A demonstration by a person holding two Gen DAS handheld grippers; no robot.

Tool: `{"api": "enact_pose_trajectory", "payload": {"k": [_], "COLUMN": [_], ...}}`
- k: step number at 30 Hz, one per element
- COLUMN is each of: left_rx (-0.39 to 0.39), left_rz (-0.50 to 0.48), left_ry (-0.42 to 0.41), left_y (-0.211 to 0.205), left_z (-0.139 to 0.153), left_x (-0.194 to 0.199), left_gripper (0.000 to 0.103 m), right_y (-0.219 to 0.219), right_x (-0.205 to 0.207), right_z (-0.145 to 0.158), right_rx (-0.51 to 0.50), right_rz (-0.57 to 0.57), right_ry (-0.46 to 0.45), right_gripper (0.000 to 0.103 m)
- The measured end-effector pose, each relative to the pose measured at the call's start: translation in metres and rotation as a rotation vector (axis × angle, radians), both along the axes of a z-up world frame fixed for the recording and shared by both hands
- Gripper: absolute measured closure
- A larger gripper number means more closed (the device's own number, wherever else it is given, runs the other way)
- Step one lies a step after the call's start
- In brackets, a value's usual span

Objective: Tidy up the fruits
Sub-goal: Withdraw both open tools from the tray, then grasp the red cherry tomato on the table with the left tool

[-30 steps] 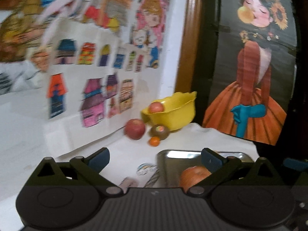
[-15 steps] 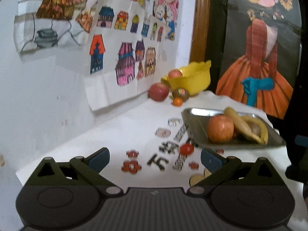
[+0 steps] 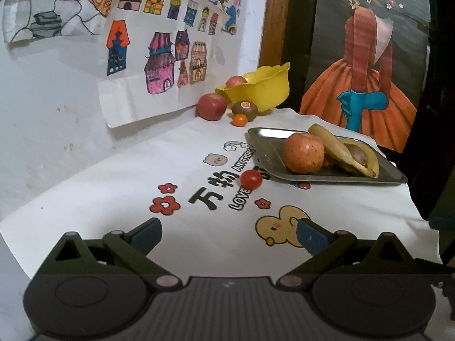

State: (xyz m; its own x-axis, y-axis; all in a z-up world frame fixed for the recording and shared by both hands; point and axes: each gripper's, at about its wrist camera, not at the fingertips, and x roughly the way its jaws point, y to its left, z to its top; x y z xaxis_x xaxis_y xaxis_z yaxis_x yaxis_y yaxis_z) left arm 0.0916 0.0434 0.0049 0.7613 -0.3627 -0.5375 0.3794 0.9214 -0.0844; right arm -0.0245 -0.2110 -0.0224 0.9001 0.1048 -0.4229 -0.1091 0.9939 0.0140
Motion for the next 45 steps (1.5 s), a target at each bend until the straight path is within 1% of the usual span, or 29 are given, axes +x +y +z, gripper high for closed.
{"api": "enact_pose_trajectory", "payload": {"k": [8, 15, 18, 23, 26, 28, 31, 33, 34, 38, 40, 41, 45], "left_rx": [0.028, 0.055, 0.076, 0.103, 0.132, 0.137, 0.151, 0.165, 0.174, 0.189, 0.192, 0.190, 0.183], "left_rz": [0.005, 0.001, -0.012, -0.029, -0.051, -0.046, -0.057, -0.069, -0.072, -0.075, -0.072, -0.070, -0.083], "left_ry": [0.008, -0.021, -0.033, 0.001, 0.031, 0.017, 0.018, 0.029, 0.034, 0.075, 0.092, 0.089, 0.086], "left_y": [-0.006, -0.015, -0.024, -0.039, -0.045, -0.048, -0.054, -0.059, -0.062, -0.066, -0.067, -0.067, -0.069], "left_z": [-0.003, 0.007, 0.008, 0.002, 0.000, 0.002, 0.006, 0.006, 0.005, 0.000, -0.003, -0.003, -0.003], "left_x": [0.000, 0.009, 0.020, 0.044, 0.054, 0.058, 0.068, 0.075, 0.078, 0.087, 0.090, 0.090, 0.091], "left_gripper": [0.000, 0.000, 0.000, 0.001, 0.010, 0.010, 0.015, 0.023, 0.025, 0.042, 0.047, 0.049, 0.064], "right_y": [-0.004, -0.015, -0.024, -0.035, -0.039, -0.041, -0.045, -0.046, -0.045, -0.045, -0.046, -0.047, -0.048], "right_x": [0.002, 0.005, 0.006, 0.010, 0.012, 0.013, 0.018, 0.024, 0.028, 0.039, 0.044, 0.045, 0.044], "right_z": [-0.005, 0.001, 0.002, -0.001, -0.002, -0.002, -0.002, -0.001, 0.000, 0.009, 0.016, 0.020, 0.039], "right_rx": [0.041, 0.041, 0.068, 0.123, 0.142, 0.166, 0.193, 0.189, 0.178, 0.139, 0.131, 0.126, 0.096], "right_rz": [-0.028, -0.057, -0.076, -0.067, -0.056, -0.047, -0.025, -0.007, 0.001, 0.031, 0.030, 0.027, 0.003], "right_ry": [0.005, -0.010, -0.023, -0.031, -0.038, -0.048, -0.056, -0.051, -0.049, -0.052, -0.052, -0.051, -0.046], "right_gripper": [0.001, 0.001, 0.001, 0.001, 0.001, 0.001, 0.001, 0.001, 0.001, 0.001, 0.001, 0.001, 0.001]}}
